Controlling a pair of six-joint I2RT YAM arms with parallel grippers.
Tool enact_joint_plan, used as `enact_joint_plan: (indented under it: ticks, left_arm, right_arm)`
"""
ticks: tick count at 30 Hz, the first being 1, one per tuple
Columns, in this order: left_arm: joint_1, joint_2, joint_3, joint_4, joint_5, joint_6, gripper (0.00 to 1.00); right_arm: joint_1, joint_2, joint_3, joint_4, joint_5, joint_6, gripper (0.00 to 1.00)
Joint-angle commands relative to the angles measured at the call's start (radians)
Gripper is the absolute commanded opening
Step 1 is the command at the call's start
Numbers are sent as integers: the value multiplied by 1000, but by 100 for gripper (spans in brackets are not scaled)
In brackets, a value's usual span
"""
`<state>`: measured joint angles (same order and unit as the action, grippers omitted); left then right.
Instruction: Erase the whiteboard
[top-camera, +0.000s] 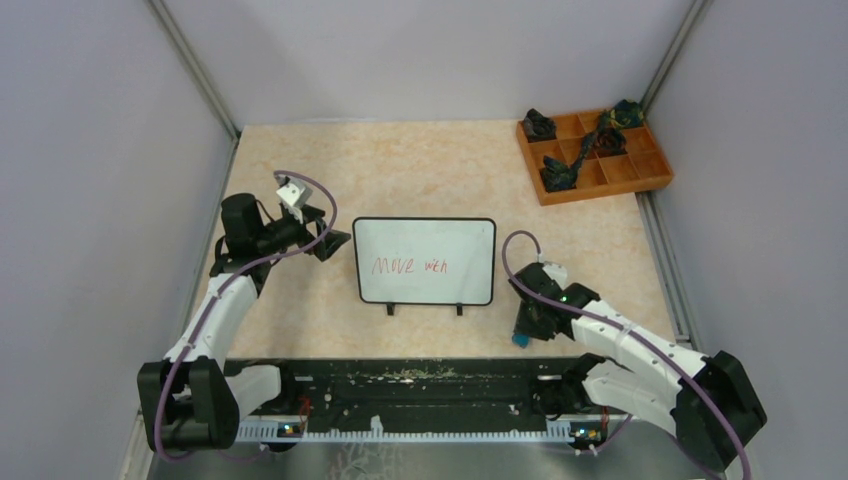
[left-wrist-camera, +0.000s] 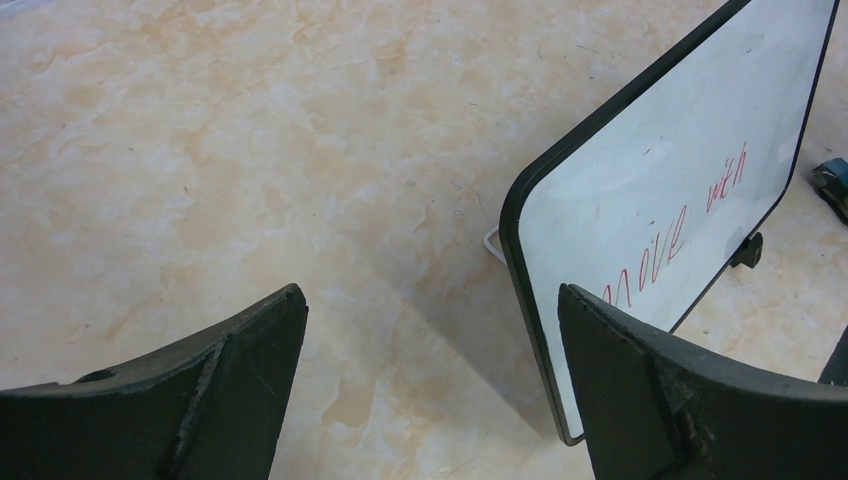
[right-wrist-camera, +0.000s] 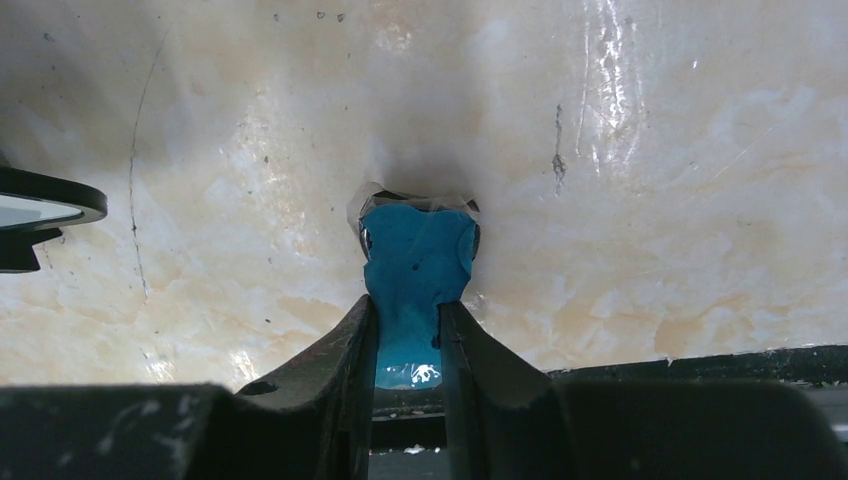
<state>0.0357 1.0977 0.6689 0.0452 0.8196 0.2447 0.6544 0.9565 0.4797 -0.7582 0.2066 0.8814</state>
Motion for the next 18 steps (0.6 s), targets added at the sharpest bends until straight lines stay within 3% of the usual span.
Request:
enact_joint_plan:
  ticks: [1, 6, 18]
  left_arm:
    - [8, -8, -6, 35, -11, -6, 99]
    - [7, -6, 9, 34, -44, -18, 95]
    - [10, -9, 150, -95, -67, -7, 94]
  right_arm:
    - [25, -7, 77, 16, -6, -36, 0]
    - [118, -46, 155, -63, 91, 4, 0]
    - [534, -6, 315, -305, 526, 293, 0]
